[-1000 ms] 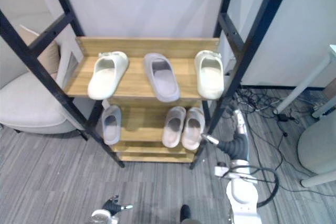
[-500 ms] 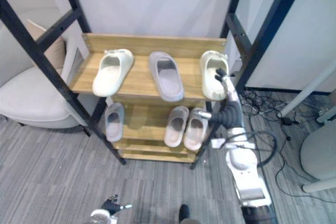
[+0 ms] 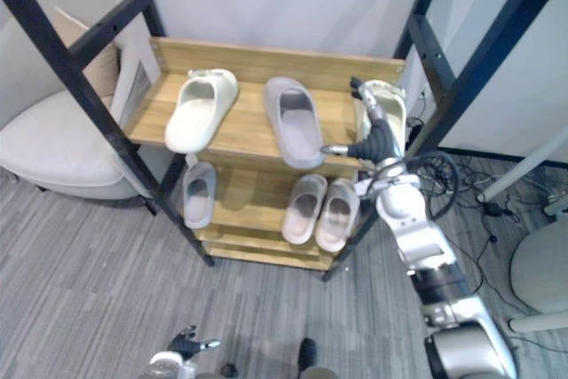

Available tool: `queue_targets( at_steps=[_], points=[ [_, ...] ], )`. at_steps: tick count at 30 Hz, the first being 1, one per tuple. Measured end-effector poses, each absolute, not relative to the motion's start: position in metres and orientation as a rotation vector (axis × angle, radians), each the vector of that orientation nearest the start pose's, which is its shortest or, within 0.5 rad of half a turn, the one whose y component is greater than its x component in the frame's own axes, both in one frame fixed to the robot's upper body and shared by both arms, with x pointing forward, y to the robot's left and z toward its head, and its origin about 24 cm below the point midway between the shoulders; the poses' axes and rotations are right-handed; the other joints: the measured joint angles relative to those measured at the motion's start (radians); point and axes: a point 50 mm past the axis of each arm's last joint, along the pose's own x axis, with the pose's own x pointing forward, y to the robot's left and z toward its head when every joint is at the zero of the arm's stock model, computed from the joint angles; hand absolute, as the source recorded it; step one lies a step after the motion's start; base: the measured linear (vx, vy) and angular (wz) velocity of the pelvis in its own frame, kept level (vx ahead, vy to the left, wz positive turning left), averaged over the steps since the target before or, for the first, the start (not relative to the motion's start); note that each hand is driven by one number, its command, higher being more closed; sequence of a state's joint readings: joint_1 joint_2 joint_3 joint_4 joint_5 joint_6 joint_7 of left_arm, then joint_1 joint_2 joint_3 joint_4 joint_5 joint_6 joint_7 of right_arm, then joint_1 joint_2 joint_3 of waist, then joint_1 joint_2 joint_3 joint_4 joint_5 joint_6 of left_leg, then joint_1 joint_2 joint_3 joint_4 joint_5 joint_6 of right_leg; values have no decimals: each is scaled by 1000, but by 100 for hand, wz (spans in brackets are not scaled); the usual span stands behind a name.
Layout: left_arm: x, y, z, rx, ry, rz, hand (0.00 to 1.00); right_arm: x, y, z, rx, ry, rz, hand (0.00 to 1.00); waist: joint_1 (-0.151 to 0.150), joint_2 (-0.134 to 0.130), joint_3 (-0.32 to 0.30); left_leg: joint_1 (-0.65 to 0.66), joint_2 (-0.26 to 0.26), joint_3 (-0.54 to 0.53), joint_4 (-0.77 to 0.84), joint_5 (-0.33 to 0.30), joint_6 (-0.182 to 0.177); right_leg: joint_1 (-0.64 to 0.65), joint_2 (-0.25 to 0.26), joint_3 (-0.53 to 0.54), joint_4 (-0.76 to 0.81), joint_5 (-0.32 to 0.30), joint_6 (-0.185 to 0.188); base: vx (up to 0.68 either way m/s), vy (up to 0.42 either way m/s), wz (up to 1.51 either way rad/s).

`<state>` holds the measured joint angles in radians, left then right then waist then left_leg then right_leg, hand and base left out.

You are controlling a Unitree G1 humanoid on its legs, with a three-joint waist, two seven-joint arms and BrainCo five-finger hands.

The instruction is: Organize the slippers on the shoe rack

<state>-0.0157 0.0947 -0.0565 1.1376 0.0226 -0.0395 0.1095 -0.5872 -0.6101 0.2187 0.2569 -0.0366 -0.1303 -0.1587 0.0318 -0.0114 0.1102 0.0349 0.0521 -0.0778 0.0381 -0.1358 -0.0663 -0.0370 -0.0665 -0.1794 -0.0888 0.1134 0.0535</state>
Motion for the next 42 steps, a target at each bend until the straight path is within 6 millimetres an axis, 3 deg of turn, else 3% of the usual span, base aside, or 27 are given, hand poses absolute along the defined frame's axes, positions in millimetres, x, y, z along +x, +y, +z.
queue_targets(
  at_steps=[8,15,19,26,30,31,42],
  points=[
    [123,190,-157,174,1055,116,0,371,-203,211,-737,-432,-40,0,20,-27,17,-5,-1,0,-2,0,0,-6,0,1,0,0,0,0,0,0],
    [126,192,-155,144,1040,145,0,389,-200,230,-786,-407,-46,0,34,-33,26,-34,-2,0,0,0,1,-35,-1,4,0,2,-3,0,0,0],
    [127,192,-155,130,1036,154,0,396,-200,235,-811,-377,-55,0,36,-33,35,-34,-3,1,0,0,1,-35,-1,6,0,2,-3,0,0,0],
    [135,191,-151,101,995,168,0,405,-205,243,-817,-336,-89,0,66,-32,67,-41,-4,-11,0,1,2,-36,-3,0,0,1,-5,-9,1,3],
    [136,192,-151,91,991,178,0,408,-203,236,-814,-299,-78,0,73,-32,68,-54,-2,-18,-1,3,0,-44,-1,-13,0,-2,-8,-4,-4,8],
    [136,192,-151,91,990,178,0,409,-201,235,-813,-298,-71,100,74,-32,68,-58,-2,-18,-1,3,0,-47,-1,-12,0,-2,-8,0,0,0],
    [138,191,-150,90,977,177,0,411,-195,248,-829,-326,-65,100,78,-32,73,-65,-2,-28,1,3,0,-48,-3,-14,0,-3,-8,8,10,3]
  ],
)
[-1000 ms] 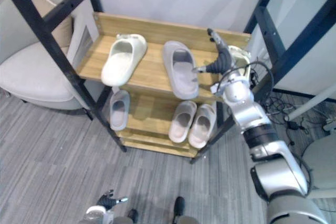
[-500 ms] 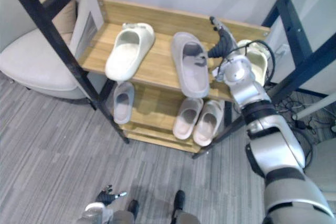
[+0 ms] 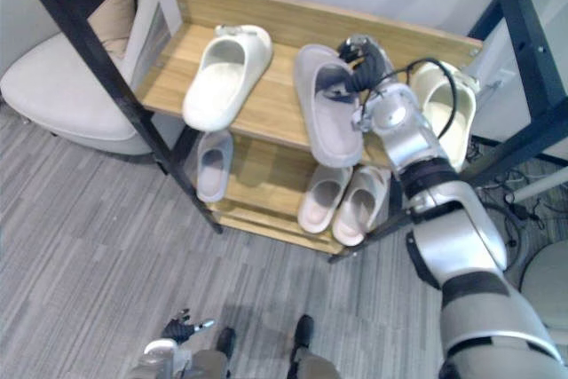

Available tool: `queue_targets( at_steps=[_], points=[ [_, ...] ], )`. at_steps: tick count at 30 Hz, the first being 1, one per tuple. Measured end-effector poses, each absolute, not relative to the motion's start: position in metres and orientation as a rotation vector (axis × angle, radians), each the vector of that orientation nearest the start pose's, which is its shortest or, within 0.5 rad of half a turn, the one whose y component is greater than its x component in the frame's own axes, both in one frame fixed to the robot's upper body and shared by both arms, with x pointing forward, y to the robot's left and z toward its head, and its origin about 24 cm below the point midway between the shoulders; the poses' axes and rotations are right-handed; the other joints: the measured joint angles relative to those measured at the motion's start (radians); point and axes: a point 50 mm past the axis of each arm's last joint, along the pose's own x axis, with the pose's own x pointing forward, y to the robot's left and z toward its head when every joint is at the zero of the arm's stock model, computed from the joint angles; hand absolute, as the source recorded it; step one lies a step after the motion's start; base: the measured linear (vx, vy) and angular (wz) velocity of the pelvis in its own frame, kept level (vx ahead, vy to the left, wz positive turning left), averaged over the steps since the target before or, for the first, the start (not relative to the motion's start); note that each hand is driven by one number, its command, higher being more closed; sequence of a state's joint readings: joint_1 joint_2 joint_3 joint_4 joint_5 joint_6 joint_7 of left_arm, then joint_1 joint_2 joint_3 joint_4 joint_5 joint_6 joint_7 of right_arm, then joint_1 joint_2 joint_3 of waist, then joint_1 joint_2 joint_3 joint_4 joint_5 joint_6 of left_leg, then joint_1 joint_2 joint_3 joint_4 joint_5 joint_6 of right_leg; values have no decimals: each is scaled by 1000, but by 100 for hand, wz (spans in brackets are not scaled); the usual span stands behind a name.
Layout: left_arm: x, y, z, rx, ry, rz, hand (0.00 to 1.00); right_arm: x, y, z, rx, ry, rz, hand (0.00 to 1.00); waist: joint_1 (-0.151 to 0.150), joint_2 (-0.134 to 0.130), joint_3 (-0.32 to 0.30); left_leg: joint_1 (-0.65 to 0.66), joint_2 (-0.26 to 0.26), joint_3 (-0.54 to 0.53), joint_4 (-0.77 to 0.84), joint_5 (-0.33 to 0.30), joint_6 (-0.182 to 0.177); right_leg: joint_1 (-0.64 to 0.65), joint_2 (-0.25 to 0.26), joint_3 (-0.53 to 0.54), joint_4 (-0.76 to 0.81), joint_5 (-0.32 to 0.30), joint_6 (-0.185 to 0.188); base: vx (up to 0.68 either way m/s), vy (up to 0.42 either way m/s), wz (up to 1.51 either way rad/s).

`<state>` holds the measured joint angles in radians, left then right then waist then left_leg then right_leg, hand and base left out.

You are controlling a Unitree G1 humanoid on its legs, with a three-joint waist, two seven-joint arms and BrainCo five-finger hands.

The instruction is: Organize the slippers on the shoe rack

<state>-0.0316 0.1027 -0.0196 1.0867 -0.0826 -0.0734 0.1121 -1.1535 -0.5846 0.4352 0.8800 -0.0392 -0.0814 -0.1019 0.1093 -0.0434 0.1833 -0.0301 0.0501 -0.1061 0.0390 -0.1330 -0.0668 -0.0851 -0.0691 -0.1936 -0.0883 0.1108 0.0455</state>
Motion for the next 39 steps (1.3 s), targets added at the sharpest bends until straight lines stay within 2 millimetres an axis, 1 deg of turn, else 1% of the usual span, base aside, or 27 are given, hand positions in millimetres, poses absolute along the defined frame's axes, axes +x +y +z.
queue_targets(
  at_steps=[4,7,10,11,13,14,15,17,19,21,24,25,26,27,28,30,33,34,35,36,38,39],
  points=[
    [140,191,-149,91,968,176,0,410,-194,246,-829,-330,-56,100,0,-3,15,22,1,0,0,0,0,22,0,0,0,-10,-1,0,0,0],
    [139,192,-149,95,972,176,0,405,-190,240,-829,-359,-25,100,-3,-4,16,35,3,1,-3,0,0,34,2,1,0,-14,1,0,0,0],
    [140,192,-149,101,974,172,0,396,-190,234,-783,-395,-15,100,-7,-4,16,37,3,3,-3,0,0,35,2,3,0,-14,1,0,4,-1],
    [140,192,-149,109,977,166,0,389,-188,230,-758,-424,-4,100,-9,-4,16,39,3,10,-3,-1,0,35,2,6,0,-14,1,6,15,-7],
    [139,192,-149,112,982,165,0,382,-185,226,-742,-450,19,100,-15,-4,16,50,3,13,-3,-1,0,38,1,10,0,-14,1,16,15,-5],
    [138,192,-150,118,985,162,0,377,-184,220,-725,-455,32,100,-22,-4,16,51,3,13,-2,-1,0,46,1,10,0,-14,1,0,0,0],
    [138,192,-150,122,985,160,0,375,-184,218,-720,-458,37,100,-23,-4,15,53,3,14,-1,-1,0,48,1,10,0,-15,1,4,10,-3],
    [137,191,-150,136,990,148,0,364,-177,210,-702,-485,74,100,-31,-4,15,65,2,19,-2,-1,0,52,1,16,0,-15,2,1,15,-6],
    [136,191,-150,142,992,144,0,355,-176,207,-663,-507,78,100,-37,-4,13,66,2,19,-1,-1,0,52,1,16,0,-15,2,0,0,0],
    [134,192,-151,142,998,146,0,346,-171,208,-648,-544,100,100,-49,-4,7,67,3,19,0,-1,0,53,1,17,0,-15,2,-19,1,0],
    [129,192,-152,149,1011,145,0,328,-164,211,-607,-620,125,100,-52,-1,-14,71,3,29,0,-1,0,52,2,27,0,-14,2,-9,6,-6],
    [129,192,-153,151,1012,143,0,326,-162,212,-599,-633,133,100,-52,-1,-17,72,3,31,1,-1,0,52,2,30,0,-14,2,-15,10,-17],
    [127,192,-153,162,1018,135,0,318,-155,212,-574,-669,161,100,-52,1,-27,77,4,38,1,-1,0,53,3,38,0,-14,2,-13,4,-14],
    [125,192,-154,167,1027,130,0,310,-150,210,-554,-690,187,100,-53,4,-37,80,4,39,1,-1,0,54,3,40,0,-14,2,-13,2,-11],
    [125,192,-155,168,1030,129,0,308,-148,208,-549,-695,196,100,-53,5,-40,82,4,39,1,0,0,56,3,40,0,-14,2,0,0,0],
    [123,191,-156,173,1039,123,0,296,-141,202,-511,-708,231,100,-55,12,-47,90,5,40,1,-1,0,64,3,40,0,-14,2,-16,1,1],
    [122,190,-156,171,1042,121,0,288,-137,192,-495,-696,267,100,-54,17,-50,97,7,42,0,-1,1,67,4,40,10,-17,3,-40,1,0],
    [122,189,-156,170,1045,120,0,285,-135,183,-491,-671,296,100,-53,23,-51,99,8,44,0,-2,2,61,3,43,35,-29,3,-74,-2,-9],
    [122,189,-156,171,1045,118,0,283,-131,176,-473,-645,329,100,-52,28,-49,94,9,56,5,-3,4,24,0,54,102,-59,3,-83,-2,-12],
    [122,189,-156,172,1045,117,0,283,-130,175,-472,-641,337,100,-52,29,-48,87,9,59,11,-5,6,8,-2,57,127,-70,2,-144,7,-19],
    [131,188,-154,192,1026,102,0,280,-123,169,-467,-626,392,100,-56,21,-25,-8,-25,70,113,-23,14,-139,-50,79,340,-152,3,-154,3,-2],
    [134,188,-153,193,1020,99,0,280,-124,169,-470,-626,393,100,-56,22,-15,-18,-29,69,128,-27,11,-150,-57,79,360,-159,4,-189,-8,26]
  ],
)
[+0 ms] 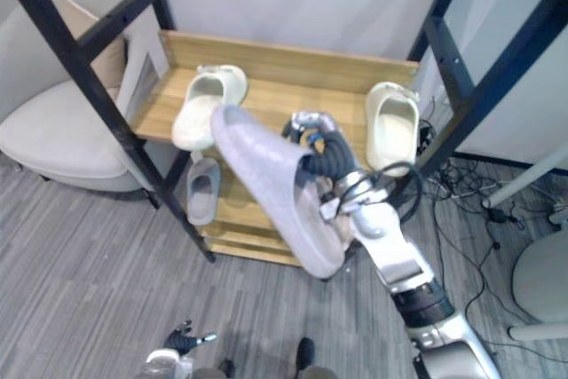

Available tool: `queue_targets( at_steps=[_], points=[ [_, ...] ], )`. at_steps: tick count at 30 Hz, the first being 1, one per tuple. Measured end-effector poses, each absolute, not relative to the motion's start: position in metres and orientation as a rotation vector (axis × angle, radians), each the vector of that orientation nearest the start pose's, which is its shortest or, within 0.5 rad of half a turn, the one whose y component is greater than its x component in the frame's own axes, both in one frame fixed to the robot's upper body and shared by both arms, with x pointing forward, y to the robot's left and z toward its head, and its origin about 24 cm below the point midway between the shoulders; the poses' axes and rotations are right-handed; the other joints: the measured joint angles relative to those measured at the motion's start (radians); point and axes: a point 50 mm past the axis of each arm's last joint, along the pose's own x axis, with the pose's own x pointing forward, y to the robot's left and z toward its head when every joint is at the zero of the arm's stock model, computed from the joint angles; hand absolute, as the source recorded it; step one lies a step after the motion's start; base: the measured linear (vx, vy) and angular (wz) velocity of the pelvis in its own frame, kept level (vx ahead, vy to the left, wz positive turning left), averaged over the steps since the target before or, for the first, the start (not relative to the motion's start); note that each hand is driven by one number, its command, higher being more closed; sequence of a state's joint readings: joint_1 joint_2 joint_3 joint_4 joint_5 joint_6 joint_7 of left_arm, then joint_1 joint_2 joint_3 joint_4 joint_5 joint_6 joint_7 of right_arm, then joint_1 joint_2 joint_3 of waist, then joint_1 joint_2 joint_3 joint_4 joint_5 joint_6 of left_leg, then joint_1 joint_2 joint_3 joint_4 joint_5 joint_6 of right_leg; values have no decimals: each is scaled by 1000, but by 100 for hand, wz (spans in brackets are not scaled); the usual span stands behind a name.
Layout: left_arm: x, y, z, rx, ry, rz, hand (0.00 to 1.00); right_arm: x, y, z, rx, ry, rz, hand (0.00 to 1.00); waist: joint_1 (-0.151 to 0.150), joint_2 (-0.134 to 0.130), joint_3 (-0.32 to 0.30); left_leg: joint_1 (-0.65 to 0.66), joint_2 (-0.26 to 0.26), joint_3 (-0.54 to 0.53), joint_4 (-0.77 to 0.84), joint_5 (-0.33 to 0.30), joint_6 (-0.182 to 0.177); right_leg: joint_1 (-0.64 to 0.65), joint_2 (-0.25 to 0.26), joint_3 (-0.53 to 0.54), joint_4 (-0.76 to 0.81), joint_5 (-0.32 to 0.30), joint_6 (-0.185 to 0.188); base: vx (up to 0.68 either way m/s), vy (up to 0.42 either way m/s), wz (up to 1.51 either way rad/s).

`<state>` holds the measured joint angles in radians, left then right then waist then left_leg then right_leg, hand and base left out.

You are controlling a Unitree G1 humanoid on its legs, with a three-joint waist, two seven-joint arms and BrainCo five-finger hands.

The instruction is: Organize the slippers on the shoe rack

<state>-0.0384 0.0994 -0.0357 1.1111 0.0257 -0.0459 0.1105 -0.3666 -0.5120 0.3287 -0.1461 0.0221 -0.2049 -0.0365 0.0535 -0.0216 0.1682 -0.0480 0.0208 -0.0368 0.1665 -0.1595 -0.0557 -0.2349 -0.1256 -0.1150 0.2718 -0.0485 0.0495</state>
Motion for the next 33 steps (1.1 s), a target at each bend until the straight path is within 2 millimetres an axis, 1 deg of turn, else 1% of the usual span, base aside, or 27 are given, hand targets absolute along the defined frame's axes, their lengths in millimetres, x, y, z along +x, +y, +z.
queue_targets(
  at_steps=[2,3,4,6,7,8,9,11,12,13,15,16,17,19,20,21,23,24,26,27,29,31,32,33],
  points=[
    [154,186,-146,200,970,90,0,280,-122,168,-485,-618,418,100,0,12,60,-118,-20,-1,150,-59,1,-97,-33,-9,131,-51,0,-262,-9,32],
    [158,186,-145,198,958,93,0,280,-122,168,-489,-614,432,100,0,16,71,-153,-20,-3,195,-76,2,-122,-35,-13,156,-66,6,-267,-13,26],
    [169,187,-140,199,928,103,0,280,-120,167,-520,-609,460,100,0,20,100,-221,-21,-12,274,-109,8,-171,-40,-19,202,-84,1,-252,-18,21],
    [182,189,-134,191,891,120,0,280,-125,165,-576,-592,482,100,-3,24,132,-317,-16,-29,345,-124,8,-244,-48,-39,257,-92,0,-202,-38,29],
    [185,189,-132,190,883,123,0,280,-126,166,-585,-591,481,100,-4,23,140,-328,-18,-30,355,-125,6,-255,-51,-38,269,-96,0,-86,-38,34],
    [194,191,-127,189,855,132,0,282,-131,169,-618,-590,478,100,-5,19,167,-368,-27,-34,405,-137,2,-294,-67,-39,324,-117,-5,-107,-23,25],
    [200,194,-124,185,833,143,0,284,-131,174,-644,-603,481,100,-6,19,173,-425,-33,-33,480,-160,-3,-352,-81,-39,400,-145,-3,-100,-18,24],
    [207,197,-119,185,807,152,0,286,-129,183,-674,-635,487,100,-12,25,190,-499,-35,-32,591,-198,-14,-420,-102,-37,506,-188,-9,-90,-13,21],
    [210,202,-116,192,796,165,0,288,-127,188,-692,-653,493,100,-18,25,203,-552,-33,-26,665,-225,-16,-466,-111,-37,581,-213,-15,-69,-6,28],
    [211,204,-115,192,795,172,0,288,-127,190,-695,-659,493,100,-19,23,207,-567,-33,-26,687,-232,-16,-479,-114,-36,602,-222,-15,-66,-1,40],
    [210,214,-114,178,797,235,0,292,-125,204,-715,-707,474,100,-19,18,230,-689,-28,-13,831,-253,-11,-581,-138,-45,730,-275,-22,-61,-8,41],
    [210,215,-114,172,799,243,0,293,-124,207,-722,-715,474,100,-17,18,237,-704,-25,-8,851,-257,-7,-594,-142,-45,747,-281,-25,-109,-18,31],
    [209,216,-114,163,808,266,0,299,-121,217,-749,-739,470,100,-11,17,252,-761,-12,5,908,-275,-5,-647,-149,-44,805,-300,-27,-107,-13,21],
    [209,216,-114,131,808,291,0,303,-120,227,-761,-765,451,100,-1,15,262,-826,-8,5,965,-302,-8,-709,-160,-45,866,-329,-21,-116,-8,20],
    [209,215,-114,116,807,302,0,308,-116,236,-782,-784,446,100,9,14,271,-879,1,5,1021,-317,-4,-757,-162,-45,914,-342,-26,-101,-3,9],
    [210,215,-114,114,805,303,0,309,-115,239,-786,-792,442,100,12,14,271,-899,4,4,1036,-322,-6,-775,-162,-45,929,-345,-26,-151,7,6],
    [216,213,-109,85,773,315,0,313,-113,256,-790,-844,398,100,25,10,274,-989,7,-2,1097,-332,0,-863,-168,-42,985,-351,-32,-122,13,6],
    [217,213,-109,80,770,317,0,313,-114,258,-790,-848,394,100,27,9,274,-997,7,-2,1101,-332,0,-870,-168,-41,991,-351,-32,-89,6,4],
    [221,211,-105,55,744,338,0,319,-115,271,-790,-873,340,100,37,7,277,-1062,7,-6,1138,-333,-1,-933,-171,-36,1029,-356,-40,-73,-6,5],
    [221,211,-105,52,742,339,0,320,-115,273,-791,-875,333,100,38,7,277,-1069,7,-7,1141,-333,-1,-940,-171,-37,1032,-356,-40,-47,-14,6],
    [225,209,-102,23,721,345,0,329,-121,287,-785,-888,250,100,49,5,279,-1117,7,-16,1168,-332,-4,-986,-173,-39,1065,-365,-48,-48,-41,11],
    [227,207,-99,24,705,334,0,331,-124,295,-779,-898,214,100,55,5,279,-1139,6,-18,1178,-332,-6,-1007,-177,-40,1081,-372,-55,-28,-43,13],
    [229,205,-97,17,690,330,0,336,-127,306,-743,-910,155,100,57,6,279,-1168,5,-23,1192,-327,-17,-1033,-183,-44,1099,-380,-57,-7,-40,17],
    [231,204,-96,15,681,331,0,342,-131,315,-712,-912,98,100,58,6,279,-1195,6,-29,1209,-327,-18,-1055,-187,-50,1119,-388,-59,-3,-40,17]
  ],
)
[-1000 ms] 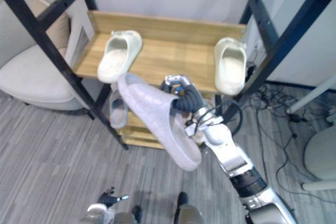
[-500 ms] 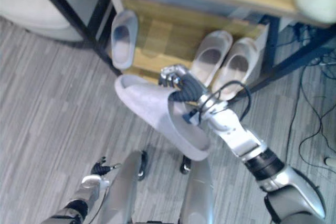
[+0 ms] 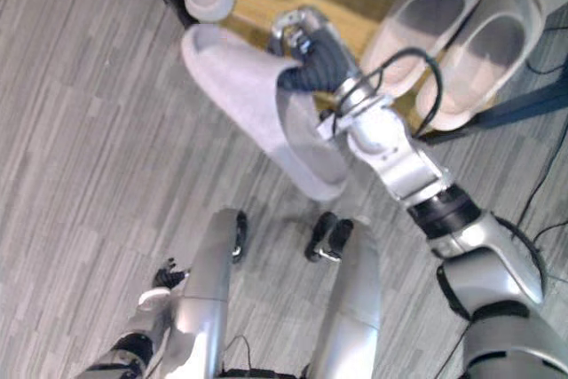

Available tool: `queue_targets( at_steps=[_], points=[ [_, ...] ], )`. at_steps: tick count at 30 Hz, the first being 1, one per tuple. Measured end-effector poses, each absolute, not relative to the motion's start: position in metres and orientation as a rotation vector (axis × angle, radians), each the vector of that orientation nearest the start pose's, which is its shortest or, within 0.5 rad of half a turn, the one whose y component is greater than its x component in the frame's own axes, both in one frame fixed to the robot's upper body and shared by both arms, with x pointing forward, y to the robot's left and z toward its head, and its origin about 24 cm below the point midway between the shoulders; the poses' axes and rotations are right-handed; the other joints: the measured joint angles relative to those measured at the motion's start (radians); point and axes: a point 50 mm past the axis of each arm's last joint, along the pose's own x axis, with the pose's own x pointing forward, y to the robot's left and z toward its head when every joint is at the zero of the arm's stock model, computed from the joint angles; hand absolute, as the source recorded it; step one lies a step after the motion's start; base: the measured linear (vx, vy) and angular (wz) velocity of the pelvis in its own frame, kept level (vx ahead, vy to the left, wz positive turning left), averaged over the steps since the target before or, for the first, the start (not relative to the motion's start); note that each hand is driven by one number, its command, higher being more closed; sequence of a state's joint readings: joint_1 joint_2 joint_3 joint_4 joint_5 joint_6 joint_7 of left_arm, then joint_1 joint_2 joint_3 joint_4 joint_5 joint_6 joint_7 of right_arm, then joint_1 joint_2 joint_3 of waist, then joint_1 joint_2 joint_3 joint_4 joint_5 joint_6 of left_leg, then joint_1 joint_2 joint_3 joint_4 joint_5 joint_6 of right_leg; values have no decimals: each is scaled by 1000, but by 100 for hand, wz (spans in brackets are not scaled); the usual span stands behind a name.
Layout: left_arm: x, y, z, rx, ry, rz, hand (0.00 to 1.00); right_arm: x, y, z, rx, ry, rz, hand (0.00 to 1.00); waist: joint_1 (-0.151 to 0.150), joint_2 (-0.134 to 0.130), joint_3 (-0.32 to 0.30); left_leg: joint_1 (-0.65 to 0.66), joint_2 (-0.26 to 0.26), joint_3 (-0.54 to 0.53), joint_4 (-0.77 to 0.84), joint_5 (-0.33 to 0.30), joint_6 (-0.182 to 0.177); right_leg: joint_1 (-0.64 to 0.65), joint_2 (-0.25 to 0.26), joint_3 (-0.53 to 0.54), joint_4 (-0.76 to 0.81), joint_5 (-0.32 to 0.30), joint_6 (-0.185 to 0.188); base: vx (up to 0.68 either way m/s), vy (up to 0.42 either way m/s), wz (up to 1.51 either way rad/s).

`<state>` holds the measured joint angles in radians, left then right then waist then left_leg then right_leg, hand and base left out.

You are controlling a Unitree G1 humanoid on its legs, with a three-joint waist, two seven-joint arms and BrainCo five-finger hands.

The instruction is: Organize the slippers on the shoe rack

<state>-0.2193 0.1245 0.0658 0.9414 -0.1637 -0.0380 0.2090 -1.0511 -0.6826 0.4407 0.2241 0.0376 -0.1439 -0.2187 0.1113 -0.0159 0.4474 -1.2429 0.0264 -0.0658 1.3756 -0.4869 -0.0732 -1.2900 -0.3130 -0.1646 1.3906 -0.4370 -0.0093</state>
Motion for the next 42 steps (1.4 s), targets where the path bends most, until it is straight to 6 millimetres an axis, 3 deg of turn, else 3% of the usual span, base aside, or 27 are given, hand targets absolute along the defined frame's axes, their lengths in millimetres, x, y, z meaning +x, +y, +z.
queue_targets(
  at_steps=[3,10,13,29,30,42],
  points=[
    [234,201,-93,1,659,323,0,354,-139,336,-645,-910,-25,100,8,0,0,-54,11,-1,36,0,-4,-46,-2,-4,38,-14,-8,6,-32,13],
    [241,196,-86,2,612,295,0,374,-154,343,-571,-832,-208,100,33,5,-3,-97,16,-5,52,1,-7,-90,-2,-6,63,-24,-17,0,-4,2],
    [242,194,-85,-3,597,290,0,379,-161,355,-493,-816,-281,100,41,9,-5,-124,12,-12,53,9,-22,-114,-7,-12,73,-26,-22,4,-10,9],
    [263,172,-66,-15,497,238,0,380,-200,410,-243,-743,-590,100,82,20,-11,-160,-54,-44,7,33,-48,-124,-56,-27,65,-37,-39,21,7,15],
    [263,171,-65,-15,494,237,0,380,-200,412,-240,-736,-597,0,87,20,-11,-160,-54,-44,6,33,-48,-124,-55,-27,64,-37,-39,15,13,5],
    [263,171,-66,-30,499,247,0,379,-206,417,-186,-712,-629,0,91,20,-11,-153,-50,-34,-14,40,-50,-124,-54,-20,54,-37,-39,0,0,0]
  ],
)
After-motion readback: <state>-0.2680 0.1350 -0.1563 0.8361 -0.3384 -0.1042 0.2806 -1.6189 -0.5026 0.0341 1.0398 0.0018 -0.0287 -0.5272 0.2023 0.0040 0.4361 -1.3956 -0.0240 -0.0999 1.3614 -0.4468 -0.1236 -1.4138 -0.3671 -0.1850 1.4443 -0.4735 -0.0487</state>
